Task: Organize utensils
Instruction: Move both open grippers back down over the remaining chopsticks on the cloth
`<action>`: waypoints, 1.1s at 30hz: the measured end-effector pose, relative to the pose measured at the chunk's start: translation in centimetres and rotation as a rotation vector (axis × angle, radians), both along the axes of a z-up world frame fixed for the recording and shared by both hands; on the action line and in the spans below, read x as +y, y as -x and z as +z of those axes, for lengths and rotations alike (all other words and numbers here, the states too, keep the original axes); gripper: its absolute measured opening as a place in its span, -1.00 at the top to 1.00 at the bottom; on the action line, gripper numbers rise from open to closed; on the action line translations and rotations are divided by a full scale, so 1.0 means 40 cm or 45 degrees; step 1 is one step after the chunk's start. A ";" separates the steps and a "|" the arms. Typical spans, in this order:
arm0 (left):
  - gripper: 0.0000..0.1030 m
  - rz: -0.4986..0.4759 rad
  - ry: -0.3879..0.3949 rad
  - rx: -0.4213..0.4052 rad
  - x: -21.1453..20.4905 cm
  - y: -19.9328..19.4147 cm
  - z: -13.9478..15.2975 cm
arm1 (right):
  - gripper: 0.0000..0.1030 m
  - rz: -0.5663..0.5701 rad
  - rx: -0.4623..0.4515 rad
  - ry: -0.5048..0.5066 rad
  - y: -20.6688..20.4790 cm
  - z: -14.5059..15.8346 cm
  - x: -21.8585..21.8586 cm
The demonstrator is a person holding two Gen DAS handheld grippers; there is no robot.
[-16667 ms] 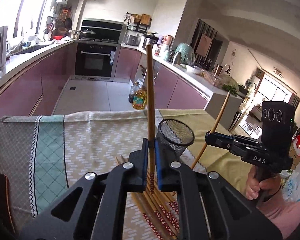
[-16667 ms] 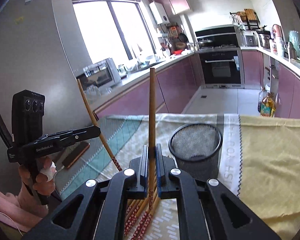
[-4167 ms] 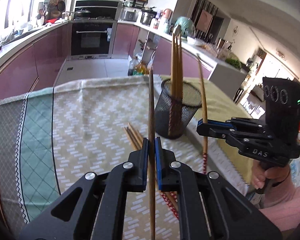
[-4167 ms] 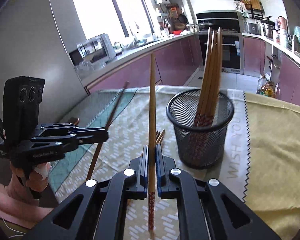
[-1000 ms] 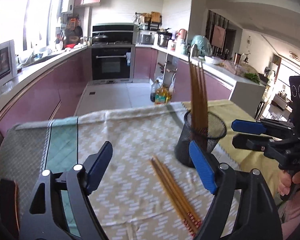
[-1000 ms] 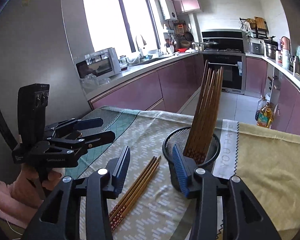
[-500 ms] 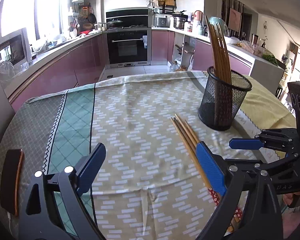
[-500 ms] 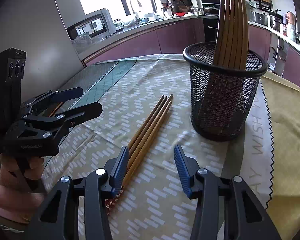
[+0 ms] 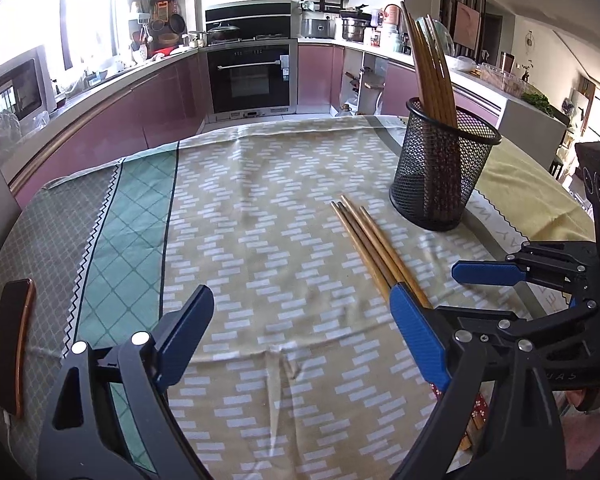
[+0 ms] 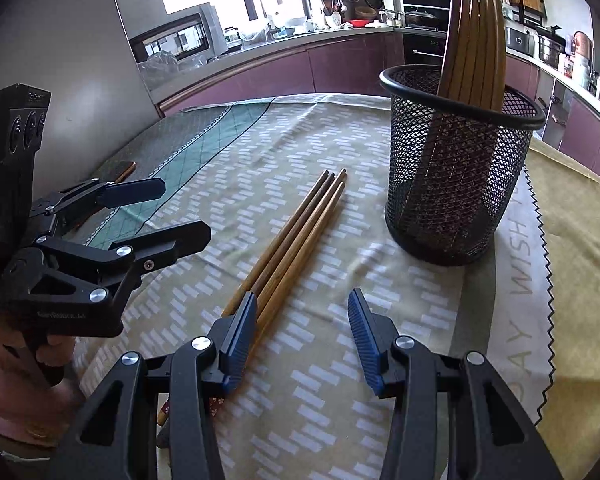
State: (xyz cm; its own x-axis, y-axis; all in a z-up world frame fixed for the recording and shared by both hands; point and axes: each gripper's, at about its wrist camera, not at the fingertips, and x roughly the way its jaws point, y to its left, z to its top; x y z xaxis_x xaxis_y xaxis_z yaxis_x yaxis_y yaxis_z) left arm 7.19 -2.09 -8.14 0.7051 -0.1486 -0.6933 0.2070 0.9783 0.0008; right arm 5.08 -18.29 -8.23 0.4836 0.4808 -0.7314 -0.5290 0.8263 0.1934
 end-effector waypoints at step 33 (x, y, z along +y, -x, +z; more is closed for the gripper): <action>-0.71 -0.102 -0.028 0.089 -0.051 -0.003 -0.041 | 0.42 -0.040 0.033 0.002 -0.015 -0.008 -0.020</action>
State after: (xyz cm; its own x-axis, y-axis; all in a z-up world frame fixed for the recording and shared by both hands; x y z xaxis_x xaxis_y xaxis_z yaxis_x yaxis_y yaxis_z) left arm 7.33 -4.11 -9.78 0.6415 -0.1866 -0.7441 0.2848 0.9586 0.0052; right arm 5.69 -19.09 -8.54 0.4789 0.4646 -0.7449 -0.4979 0.8426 0.2054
